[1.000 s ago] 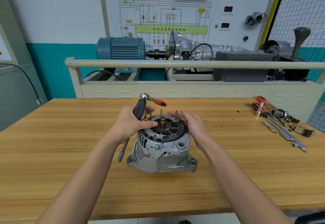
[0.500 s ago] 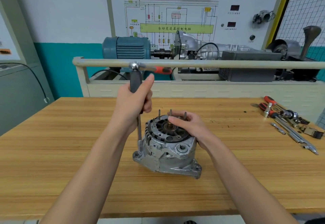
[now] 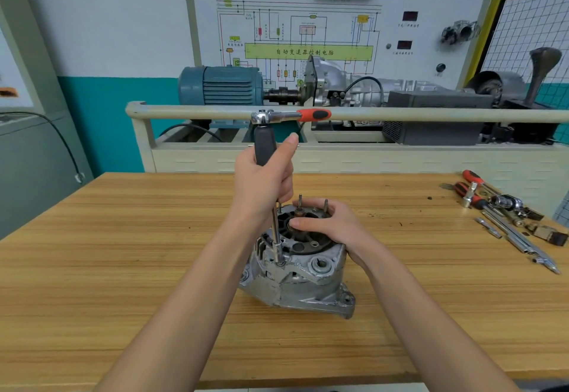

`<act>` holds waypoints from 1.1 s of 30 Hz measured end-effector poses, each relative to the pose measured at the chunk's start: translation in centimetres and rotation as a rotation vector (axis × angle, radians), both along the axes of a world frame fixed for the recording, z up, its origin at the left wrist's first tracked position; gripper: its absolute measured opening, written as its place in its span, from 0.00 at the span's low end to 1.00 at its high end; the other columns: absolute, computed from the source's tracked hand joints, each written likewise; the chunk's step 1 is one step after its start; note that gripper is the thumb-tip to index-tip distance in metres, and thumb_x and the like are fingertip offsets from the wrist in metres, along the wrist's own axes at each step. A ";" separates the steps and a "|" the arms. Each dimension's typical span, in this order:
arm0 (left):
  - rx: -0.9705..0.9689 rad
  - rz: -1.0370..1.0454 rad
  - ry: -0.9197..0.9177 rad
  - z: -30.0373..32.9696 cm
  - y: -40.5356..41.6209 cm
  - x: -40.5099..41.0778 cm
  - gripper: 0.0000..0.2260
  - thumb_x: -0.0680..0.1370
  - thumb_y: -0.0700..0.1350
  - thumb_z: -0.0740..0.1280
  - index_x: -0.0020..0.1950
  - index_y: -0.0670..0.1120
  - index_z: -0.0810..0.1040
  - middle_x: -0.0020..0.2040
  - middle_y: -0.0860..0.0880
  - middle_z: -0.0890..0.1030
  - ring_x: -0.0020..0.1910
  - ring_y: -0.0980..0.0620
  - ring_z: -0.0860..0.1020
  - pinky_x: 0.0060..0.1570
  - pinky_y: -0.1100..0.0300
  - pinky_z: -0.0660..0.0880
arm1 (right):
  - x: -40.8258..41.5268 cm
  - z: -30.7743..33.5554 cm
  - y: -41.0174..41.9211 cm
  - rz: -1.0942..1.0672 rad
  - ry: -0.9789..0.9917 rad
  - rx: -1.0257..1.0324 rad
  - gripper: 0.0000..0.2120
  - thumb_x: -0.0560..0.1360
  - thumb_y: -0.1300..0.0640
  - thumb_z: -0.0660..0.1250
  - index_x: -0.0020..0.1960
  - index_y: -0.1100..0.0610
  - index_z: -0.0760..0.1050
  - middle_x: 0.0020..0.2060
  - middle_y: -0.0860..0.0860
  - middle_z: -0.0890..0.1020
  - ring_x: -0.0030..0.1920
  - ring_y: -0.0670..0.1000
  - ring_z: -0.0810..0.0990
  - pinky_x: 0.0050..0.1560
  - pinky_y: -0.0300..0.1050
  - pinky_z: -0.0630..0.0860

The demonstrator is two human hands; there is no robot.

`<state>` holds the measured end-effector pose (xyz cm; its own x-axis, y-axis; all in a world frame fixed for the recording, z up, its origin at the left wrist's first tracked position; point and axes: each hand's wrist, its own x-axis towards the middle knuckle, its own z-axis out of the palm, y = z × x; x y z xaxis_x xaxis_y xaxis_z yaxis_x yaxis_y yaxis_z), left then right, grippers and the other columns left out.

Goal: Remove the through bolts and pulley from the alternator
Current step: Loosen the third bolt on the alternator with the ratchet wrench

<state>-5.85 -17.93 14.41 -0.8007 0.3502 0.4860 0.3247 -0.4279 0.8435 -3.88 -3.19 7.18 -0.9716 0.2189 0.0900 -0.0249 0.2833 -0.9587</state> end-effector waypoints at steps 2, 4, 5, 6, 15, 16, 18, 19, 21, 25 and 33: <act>0.002 -0.003 0.000 -0.1 0.0 0.0 0.19 0.81 0.43 0.63 0.31 0.46 0.62 0.23 0.55 0.61 0.19 0.57 0.58 0.20 0.67 0.58 | 0.0 -0.1 0.0 -0.002 0.002 0.002 0.42 0.48 0.38 0.79 0.61 0.50 0.79 0.58 0.46 0.82 0.60 0.50 0.79 0.65 0.55 0.73; -0.001 -0.015 0.003 -0.1 0.0 0.0 0.18 0.81 0.43 0.63 0.32 0.46 0.63 0.23 0.55 0.61 0.19 0.57 0.58 0.20 0.67 0.58 | 0.0 -0.2 0.1 0.000 0.004 -0.001 0.40 0.50 0.39 0.80 0.61 0.50 0.79 0.58 0.46 0.81 0.60 0.50 0.79 0.65 0.55 0.72; -0.004 -0.021 0.003 -0.2 0.0 0.0 0.18 0.81 0.43 0.64 0.32 0.46 0.63 0.23 0.54 0.62 0.20 0.57 0.58 0.20 0.67 0.58 | 0.0 -0.2 0.1 0.000 0.005 0.002 0.37 0.53 0.41 0.81 0.60 0.49 0.79 0.58 0.46 0.81 0.60 0.49 0.79 0.65 0.55 0.73; -0.009 -0.026 0.004 -0.2 0.0 0.1 0.18 0.80 0.43 0.64 0.32 0.46 0.63 0.23 0.54 0.62 0.20 0.57 0.58 0.20 0.67 0.58 | 0.0 -0.1 0.1 0.002 0.005 0.006 0.33 0.56 0.44 0.81 0.60 0.48 0.79 0.58 0.46 0.81 0.59 0.49 0.79 0.65 0.55 0.73; -0.054 -0.236 0.074 -0.3 0.2 0.2 0.20 0.81 0.42 0.62 0.29 0.47 0.62 0.22 0.54 0.60 0.19 0.57 0.56 0.20 0.68 0.57 | 0.0 -0.3 0.2 0.004 0.012 -0.011 0.28 0.60 0.48 0.81 0.59 0.51 0.80 0.53 0.49 0.84 0.54 0.50 0.82 0.59 0.52 0.78; -0.055 -0.320 0.078 -0.2 0.1 0.0 0.21 0.81 0.41 0.61 0.28 0.48 0.63 0.21 0.54 0.61 0.18 0.58 0.56 0.20 0.69 0.57 | -0.1 -0.4 0.2 0.003 0.013 -0.014 0.28 0.60 0.48 0.81 0.59 0.51 0.80 0.53 0.49 0.84 0.54 0.50 0.82 0.57 0.50 0.78; -0.074 -0.473 0.088 -0.1 0.1 -0.1 0.21 0.79 0.41 0.60 0.25 0.49 0.64 0.20 0.55 0.61 0.17 0.59 0.57 0.20 0.70 0.56 | -0.2 -0.4 0.3 0.001 0.013 -0.020 0.27 0.60 0.49 0.81 0.58 0.51 0.81 0.51 0.48 0.84 0.53 0.49 0.82 0.54 0.46 0.78; -0.088 -0.529 0.090 -0.1 0.2 -0.2 0.21 0.78 0.41 0.60 0.24 0.49 0.65 0.20 0.55 0.61 0.16 0.60 0.57 0.19 0.70 0.56 | -0.3 -0.4 0.3 -0.001 0.013 -0.024 0.25 0.60 0.49 0.81 0.55 0.50 0.81 0.49 0.47 0.85 0.52 0.48 0.82 0.52 0.44 0.77; -0.104 -0.608 0.082 -0.2 0.3 -0.2 0.20 0.78 0.41 0.59 0.24 0.48 0.64 0.20 0.55 0.61 0.15 0.60 0.58 0.19 0.70 0.56 | -0.3 -0.4 0.3 0.000 0.012 -0.031 0.20 0.60 0.50 0.81 0.50 0.48 0.81 0.45 0.45 0.85 0.49 0.46 0.83 0.46 0.41 0.76; -0.074 -0.600 0.058 -0.4 0.0 -0.6 0.21 0.78 0.41 0.58 0.24 0.46 0.62 0.20 0.54 0.60 0.16 0.60 0.57 0.19 0.70 0.56 | -0.1 -0.4 0.3 0.025 0.019 -0.027 0.25 0.61 0.50 0.81 0.57 0.49 0.81 0.48 0.47 0.85 0.50 0.47 0.83 0.49 0.41 0.77; -0.093 -0.301 0.080 -0.7 -0.3 0.9 0.20 0.80 0.40 0.61 0.28 0.45 0.63 0.21 0.53 0.61 0.18 0.57 0.56 0.20 0.69 0.56 | 0.0 0.7 0.1 0.066 0.028 0.118 0.13 0.65 0.51 0.78 0.49 0.45 0.82 0.43 0.44 0.85 0.46 0.45 0.83 0.46 0.39 0.76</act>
